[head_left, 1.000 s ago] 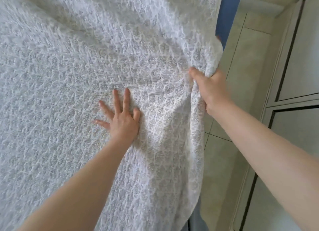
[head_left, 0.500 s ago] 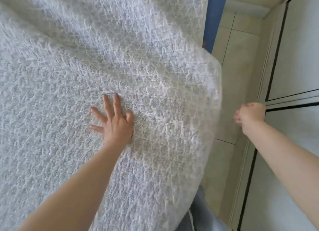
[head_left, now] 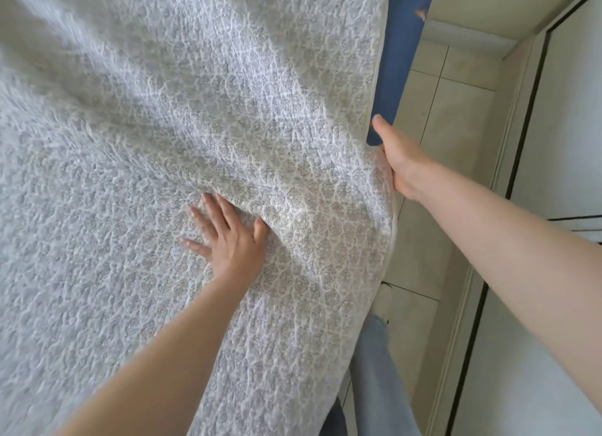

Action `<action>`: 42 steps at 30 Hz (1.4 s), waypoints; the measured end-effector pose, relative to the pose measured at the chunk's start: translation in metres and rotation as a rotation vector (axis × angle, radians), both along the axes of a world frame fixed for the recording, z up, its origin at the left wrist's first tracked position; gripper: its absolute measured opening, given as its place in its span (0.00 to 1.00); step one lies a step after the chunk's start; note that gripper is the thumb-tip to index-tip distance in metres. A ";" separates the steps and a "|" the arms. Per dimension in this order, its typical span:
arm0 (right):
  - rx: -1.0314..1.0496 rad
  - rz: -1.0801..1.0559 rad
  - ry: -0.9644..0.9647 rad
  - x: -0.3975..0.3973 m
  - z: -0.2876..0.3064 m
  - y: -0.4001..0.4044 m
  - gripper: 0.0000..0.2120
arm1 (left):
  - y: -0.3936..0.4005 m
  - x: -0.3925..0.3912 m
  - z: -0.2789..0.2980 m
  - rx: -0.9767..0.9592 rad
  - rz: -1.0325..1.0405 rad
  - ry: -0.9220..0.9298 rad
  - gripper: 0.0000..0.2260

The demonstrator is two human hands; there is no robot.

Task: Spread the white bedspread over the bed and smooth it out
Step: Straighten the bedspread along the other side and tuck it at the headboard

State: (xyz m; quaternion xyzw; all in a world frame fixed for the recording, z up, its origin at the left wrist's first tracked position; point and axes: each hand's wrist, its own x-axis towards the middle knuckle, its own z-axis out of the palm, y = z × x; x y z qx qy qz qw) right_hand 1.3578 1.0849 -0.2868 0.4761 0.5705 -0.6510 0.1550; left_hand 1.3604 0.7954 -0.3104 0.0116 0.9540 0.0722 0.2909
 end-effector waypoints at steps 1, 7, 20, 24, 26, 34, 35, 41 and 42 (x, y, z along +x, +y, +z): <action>-0.090 0.042 -0.006 -0.009 0.003 -0.002 0.49 | 0.001 -0.002 -0.001 -0.033 -0.006 -0.024 0.37; -0.267 0.272 0.019 -0.038 0.026 -0.031 0.47 | 0.006 -0.004 0.004 -0.088 -0.025 -0.098 0.40; 0.082 0.064 0.233 -0.085 0.031 -0.049 0.25 | 0.004 -0.005 0.001 -0.035 -0.017 -0.071 0.41; 0.178 -0.070 0.119 -0.059 0.025 -0.022 0.36 | 0.005 -0.004 0.005 -0.001 -0.003 -0.086 0.41; 0.146 -0.067 0.034 -0.069 0.022 -0.018 0.35 | 0.006 -0.005 0.006 0.001 -0.002 -0.091 0.41; -0.043 0.064 0.096 -0.126 0.049 -0.032 0.39 | 0.019 -0.053 0.005 0.088 0.013 -0.019 0.34; -0.026 0.037 0.121 -0.125 0.044 -0.028 0.36 | 0.024 -0.064 0.003 0.098 0.003 -0.002 0.33; 0.232 -0.255 0.126 -0.087 0.018 -0.015 0.31 | 0.030 -0.079 0.000 0.087 -0.016 0.046 0.31; 0.233 -0.204 0.130 -0.086 0.016 -0.013 0.32 | 0.030 -0.080 -0.001 0.080 -0.017 0.045 0.31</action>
